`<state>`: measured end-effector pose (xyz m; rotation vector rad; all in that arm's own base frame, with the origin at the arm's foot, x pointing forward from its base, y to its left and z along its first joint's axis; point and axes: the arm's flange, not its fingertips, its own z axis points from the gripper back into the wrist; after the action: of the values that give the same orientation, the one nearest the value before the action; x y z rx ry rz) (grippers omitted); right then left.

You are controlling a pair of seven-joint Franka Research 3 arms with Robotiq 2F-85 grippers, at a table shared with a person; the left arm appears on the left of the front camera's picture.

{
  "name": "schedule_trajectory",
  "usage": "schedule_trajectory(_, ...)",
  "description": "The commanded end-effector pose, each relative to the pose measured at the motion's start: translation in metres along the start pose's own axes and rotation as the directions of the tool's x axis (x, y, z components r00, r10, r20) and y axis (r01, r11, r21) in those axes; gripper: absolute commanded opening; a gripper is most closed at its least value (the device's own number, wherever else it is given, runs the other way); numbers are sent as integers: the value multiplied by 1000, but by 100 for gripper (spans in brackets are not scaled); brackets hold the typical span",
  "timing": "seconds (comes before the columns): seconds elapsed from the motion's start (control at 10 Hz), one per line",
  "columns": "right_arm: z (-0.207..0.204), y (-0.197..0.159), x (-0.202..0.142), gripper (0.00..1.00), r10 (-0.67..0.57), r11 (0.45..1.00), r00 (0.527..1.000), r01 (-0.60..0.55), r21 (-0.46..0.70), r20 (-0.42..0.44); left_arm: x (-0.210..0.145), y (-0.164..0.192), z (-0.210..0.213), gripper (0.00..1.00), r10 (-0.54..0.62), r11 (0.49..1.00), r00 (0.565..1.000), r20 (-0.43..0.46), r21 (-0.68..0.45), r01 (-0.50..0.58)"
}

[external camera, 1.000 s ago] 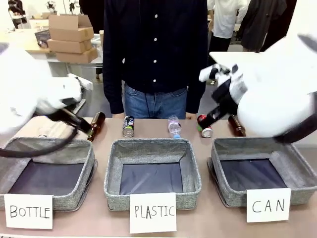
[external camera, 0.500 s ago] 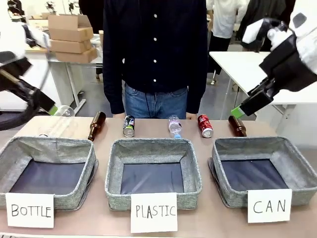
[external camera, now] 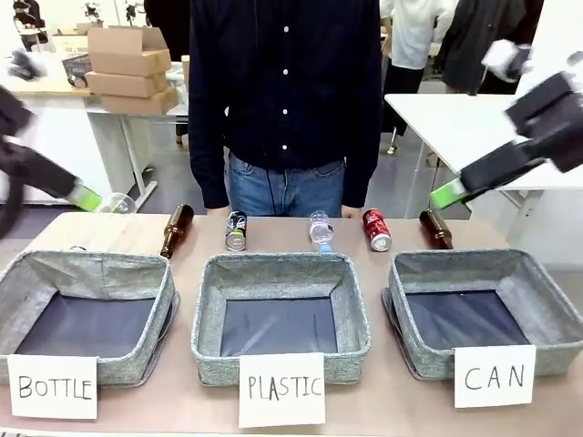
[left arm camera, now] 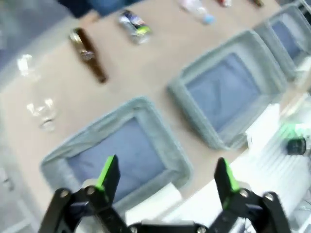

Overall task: Sort the can waste into the basket.
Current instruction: Pick up the can waste from the table and place it in the right Fabric basket.

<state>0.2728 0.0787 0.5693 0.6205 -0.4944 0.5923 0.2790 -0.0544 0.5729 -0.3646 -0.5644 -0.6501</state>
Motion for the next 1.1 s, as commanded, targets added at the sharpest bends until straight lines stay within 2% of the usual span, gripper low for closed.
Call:
schedule_trajectory(0.0,43,-38,-21,100,-425,831,904,367,418,52,-38,53,33,100,270,749,962,40,-636,-184)
schedule_trajectory(0.1,49,-49,-27,100,-463,806,885,395,441,55,-45,64,31,100,353,690,932,82,-696,-200)
schedule_trajectory(0.3,56,-66,-30,100,-516,765,854,427,481,63,-50,75,23,100,442,603,885,149,-780,-169)
schedule_trajectory(0.4,57,-71,-29,100,-535,755,841,432,494,80,-53,79,19,100,456,587,875,165,-794,-156)
schedule_trajectory(0.5,56,-72,-25,100,-555,761,827,461,456,89,-51,83,15,100,487,569,862,140,-800,-191)
schedule_trajectory(0.6,52,-70,-20,100,-561,795,821,498,345,108,-45,86,10,100,500,609,861,96,-746,-271)
schedule_trajectory(0.7,62,-82,-35,100,-545,745,835,444,497,71,-57,82,24,100,434,605,882,183,-785,-135)
schedule_trajectory(1.0,62,-82,-35,100,-545,745,835,444,497,71,-57,82,24,100,434,605,882,183,-785,-135)
